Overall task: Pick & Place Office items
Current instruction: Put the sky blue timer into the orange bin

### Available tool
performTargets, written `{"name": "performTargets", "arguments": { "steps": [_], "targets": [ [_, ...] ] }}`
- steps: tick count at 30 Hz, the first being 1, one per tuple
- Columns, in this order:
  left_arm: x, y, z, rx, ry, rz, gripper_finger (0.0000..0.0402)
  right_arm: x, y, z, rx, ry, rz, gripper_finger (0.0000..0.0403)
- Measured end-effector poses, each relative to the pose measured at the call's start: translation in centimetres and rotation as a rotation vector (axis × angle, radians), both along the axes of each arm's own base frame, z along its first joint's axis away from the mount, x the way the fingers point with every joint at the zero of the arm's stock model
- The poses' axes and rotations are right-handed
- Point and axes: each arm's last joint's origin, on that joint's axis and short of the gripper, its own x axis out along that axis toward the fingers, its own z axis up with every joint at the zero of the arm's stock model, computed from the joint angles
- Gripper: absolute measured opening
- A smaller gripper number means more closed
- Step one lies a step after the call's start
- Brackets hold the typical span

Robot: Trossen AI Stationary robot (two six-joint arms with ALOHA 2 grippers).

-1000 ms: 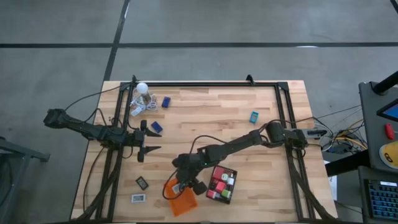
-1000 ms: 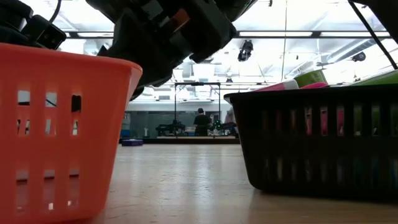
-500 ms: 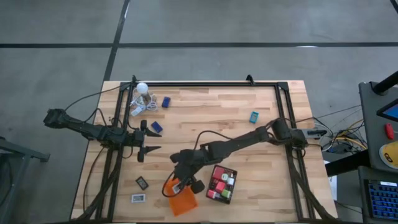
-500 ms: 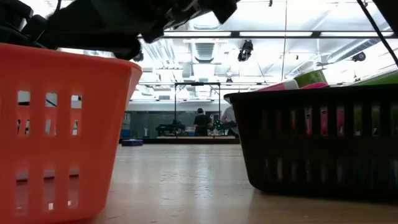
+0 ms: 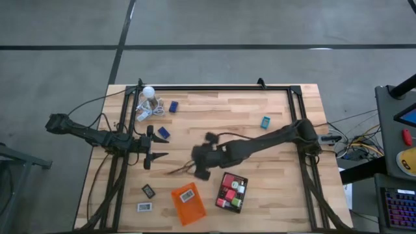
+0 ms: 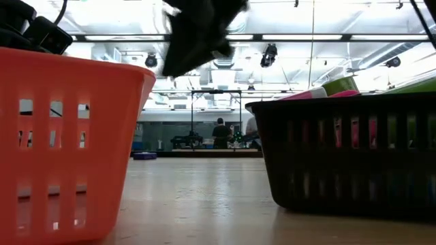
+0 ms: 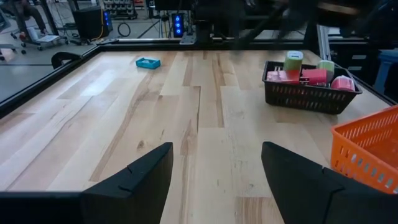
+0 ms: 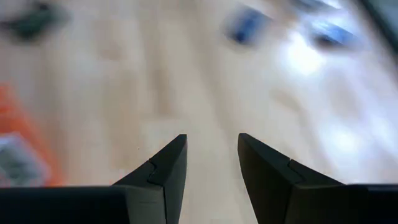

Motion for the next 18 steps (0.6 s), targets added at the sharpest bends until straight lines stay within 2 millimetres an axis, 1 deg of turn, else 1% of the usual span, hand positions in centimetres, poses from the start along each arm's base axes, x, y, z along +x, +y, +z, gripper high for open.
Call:
{"name": "performTargets", "arguments": {
  "steps": [3,6,9,11,18],
  "targets": [
    [0.0,0.0,0.0,0.0,0.0,0.0,0.0252,-1.8,-1.0,0.7,-0.037,0.066,-0.191,0.0138],
    [0.0,0.0,0.0,0.0,0.001,0.0,0.0253,-3.5,-1.8,1.2,-0.057,0.129,-0.33,0.0141],
    [0.0,0.0,0.0,0.0,0.001,0.0,0.0253,-4.8,-2.6,1.8,-0.067,0.149,-0.468,0.0145],
    [0.0,0.0,0.0,0.0,0.001,0.0,0.0253,-5.4,-3.2,1.9,-0.083,0.156,-0.549,0.0149],
    [0.0,0.0,0.0,0.001,0.002,0.0,0.0253,-6.6,-5.4,1.3,-0.097,0.209,-0.734,0.0167]
  ]
}}
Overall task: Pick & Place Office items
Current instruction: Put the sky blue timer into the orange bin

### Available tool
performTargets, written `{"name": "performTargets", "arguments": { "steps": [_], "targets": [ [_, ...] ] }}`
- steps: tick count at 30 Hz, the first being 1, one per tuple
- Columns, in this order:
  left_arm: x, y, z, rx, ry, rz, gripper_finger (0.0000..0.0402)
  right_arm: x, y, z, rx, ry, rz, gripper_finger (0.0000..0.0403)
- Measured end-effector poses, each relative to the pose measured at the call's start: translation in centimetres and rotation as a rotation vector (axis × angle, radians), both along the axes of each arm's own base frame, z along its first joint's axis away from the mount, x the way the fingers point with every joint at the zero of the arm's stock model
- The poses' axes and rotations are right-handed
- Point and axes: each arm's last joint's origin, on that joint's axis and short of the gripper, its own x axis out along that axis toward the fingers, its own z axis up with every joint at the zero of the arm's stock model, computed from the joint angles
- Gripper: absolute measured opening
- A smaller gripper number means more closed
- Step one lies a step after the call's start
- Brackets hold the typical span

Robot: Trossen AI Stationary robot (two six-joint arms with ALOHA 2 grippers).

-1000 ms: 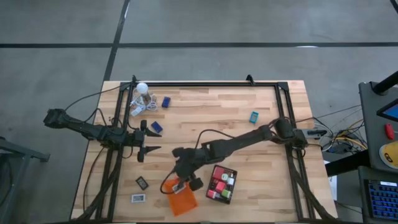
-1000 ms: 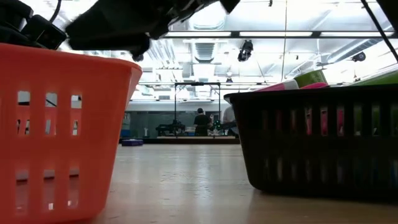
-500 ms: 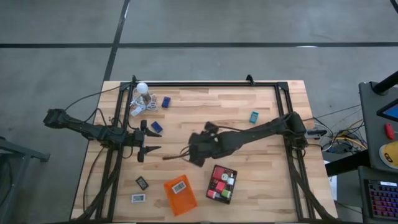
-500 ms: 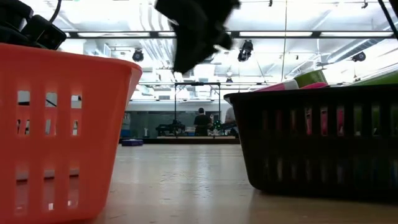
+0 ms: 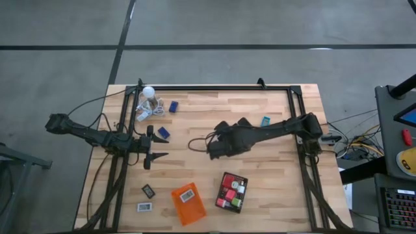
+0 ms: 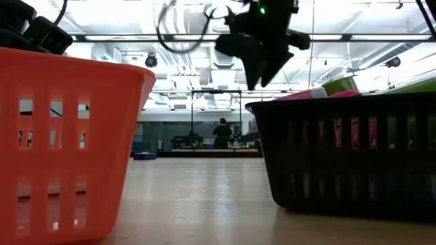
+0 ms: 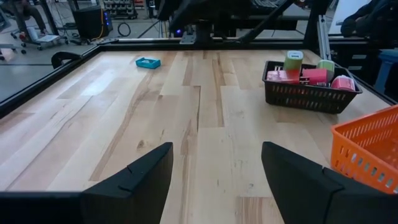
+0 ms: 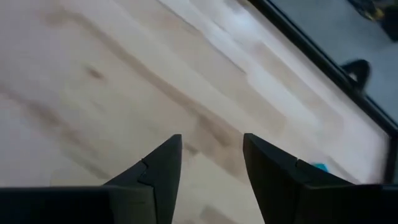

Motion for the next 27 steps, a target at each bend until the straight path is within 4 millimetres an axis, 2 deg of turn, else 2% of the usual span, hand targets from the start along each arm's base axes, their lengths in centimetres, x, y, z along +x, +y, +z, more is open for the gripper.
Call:
{"name": "performTargets", "arguments": {
  "steps": [9,15,20,27],
  "targets": [
    [0.0,0.0,0.0,0.0,0.0,0.0,0.0253,-1.7,-3.2,-2.0,0.001,0.126,-0.085,0.0199],
    [0.0,0.0,0.0,0.0,0.0,0.0,0.0252,-3.2,-4.9,-2.5,0.003,0.16,-0.136,0.0215],
    [0.0,0.0,0.0,0.0,-0.001,0.002,0.0252,-5.6,-6.2,-2.5,0.013,0.135,-0.215,0.0217],
    [0.0,0.0,0.0,0.0,-0.001,0.003,0.0252,-9.4,-6.8,-2.9,0.026,0.042,-0.261,0.0217]
  ]
}}
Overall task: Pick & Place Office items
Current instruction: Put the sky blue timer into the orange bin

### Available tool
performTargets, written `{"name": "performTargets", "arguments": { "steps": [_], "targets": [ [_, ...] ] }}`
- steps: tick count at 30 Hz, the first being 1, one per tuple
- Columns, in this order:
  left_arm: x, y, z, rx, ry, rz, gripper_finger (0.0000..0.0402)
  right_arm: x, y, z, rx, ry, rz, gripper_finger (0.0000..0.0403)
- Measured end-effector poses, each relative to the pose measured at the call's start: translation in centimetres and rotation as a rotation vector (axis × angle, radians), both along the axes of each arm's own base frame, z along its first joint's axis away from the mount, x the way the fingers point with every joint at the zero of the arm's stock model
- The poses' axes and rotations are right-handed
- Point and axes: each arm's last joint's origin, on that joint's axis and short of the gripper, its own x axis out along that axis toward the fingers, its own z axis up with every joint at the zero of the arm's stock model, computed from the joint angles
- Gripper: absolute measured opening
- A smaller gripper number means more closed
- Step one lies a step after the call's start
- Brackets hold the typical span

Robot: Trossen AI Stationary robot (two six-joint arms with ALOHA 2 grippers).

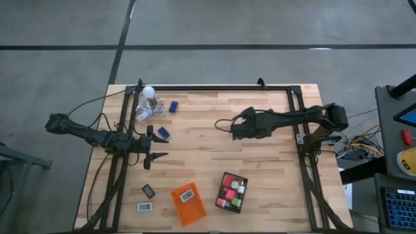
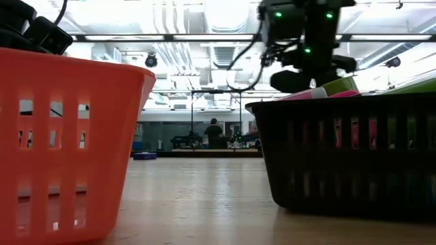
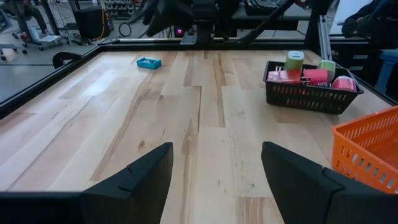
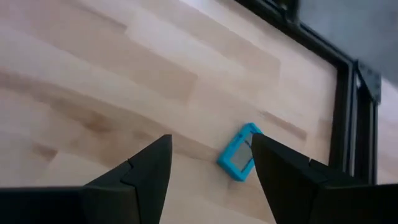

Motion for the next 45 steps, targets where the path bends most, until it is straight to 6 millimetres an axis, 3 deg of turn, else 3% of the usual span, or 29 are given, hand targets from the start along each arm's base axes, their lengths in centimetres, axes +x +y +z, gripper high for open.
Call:
{"name": "performTargets", "arguments": {
  "steps": [7,12,16,23,30,45],
  "targets": [
    [0.0,0.0,0.0,0.0,0.001,0.0,0.0252,-4.3,0.0,-1.4,0.032,-0.246,-0.188,0.0217],
    [0.0,0.0,0.0,0.001,0.001,0.002,0.0252,-6.1,0.1,-3.0,0.048,-0.448,-0.34,0.0217],
    [0.0,0.0,0.0,0.0,0.001,0.002,0.0252,-7.2,0.1,-4.1,0.047,-0.486,-0.424,0.0217],
    [0.0,0.0,0.0,0.0,0.001,0.002,0.0252,-7.4,0.0,-4.6,0.031,-0.482,-0.475,0.0217],
    [0.0,0.0,0.0,0.0,0.001,0.002,0.0252,-7.7,-1.7,-6.1,0.0,-0.368,-0.513,0.0217],
    [0.0,0.0,0.0,0.0,0.0,0.001,0.0252,-6.6,-4.1,-8.8,-0.07,-0.324,-0.569,0.0217]
  ]
}}
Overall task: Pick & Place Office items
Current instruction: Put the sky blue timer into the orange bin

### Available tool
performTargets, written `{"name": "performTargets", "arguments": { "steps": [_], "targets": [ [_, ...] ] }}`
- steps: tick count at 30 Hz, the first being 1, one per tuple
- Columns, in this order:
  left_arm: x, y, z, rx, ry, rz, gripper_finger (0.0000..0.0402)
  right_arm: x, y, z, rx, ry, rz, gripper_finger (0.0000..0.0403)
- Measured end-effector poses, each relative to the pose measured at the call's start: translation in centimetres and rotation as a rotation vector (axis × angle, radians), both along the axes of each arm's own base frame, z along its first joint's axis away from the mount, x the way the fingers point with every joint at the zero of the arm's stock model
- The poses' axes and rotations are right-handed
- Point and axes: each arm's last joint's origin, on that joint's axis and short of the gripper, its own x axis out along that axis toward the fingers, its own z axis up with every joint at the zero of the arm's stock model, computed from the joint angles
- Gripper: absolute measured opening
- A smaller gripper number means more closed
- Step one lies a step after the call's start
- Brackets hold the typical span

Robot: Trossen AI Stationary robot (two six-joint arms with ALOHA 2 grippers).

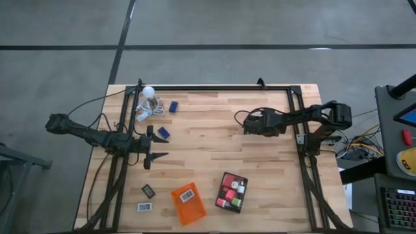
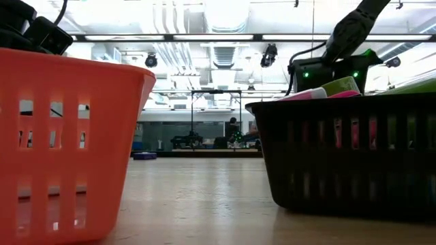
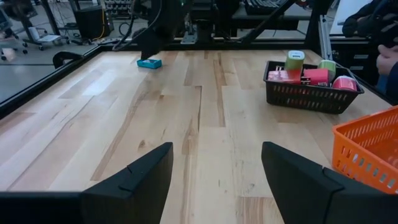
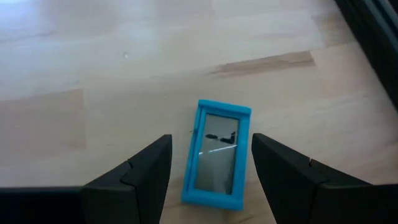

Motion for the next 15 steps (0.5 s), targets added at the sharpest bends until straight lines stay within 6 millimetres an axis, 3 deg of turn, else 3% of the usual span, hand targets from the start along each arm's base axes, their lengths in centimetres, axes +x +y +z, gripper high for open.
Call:
{"name": "performTargets", "arguments": {
  "steps": [15],
  "targets": [
    [0.0,0.0,0.0,0.0,0.0,0.0,0.0253,0.2,-0.4,-2.4,0.011,0.056,-0.059,0.0216]
  ]
}}
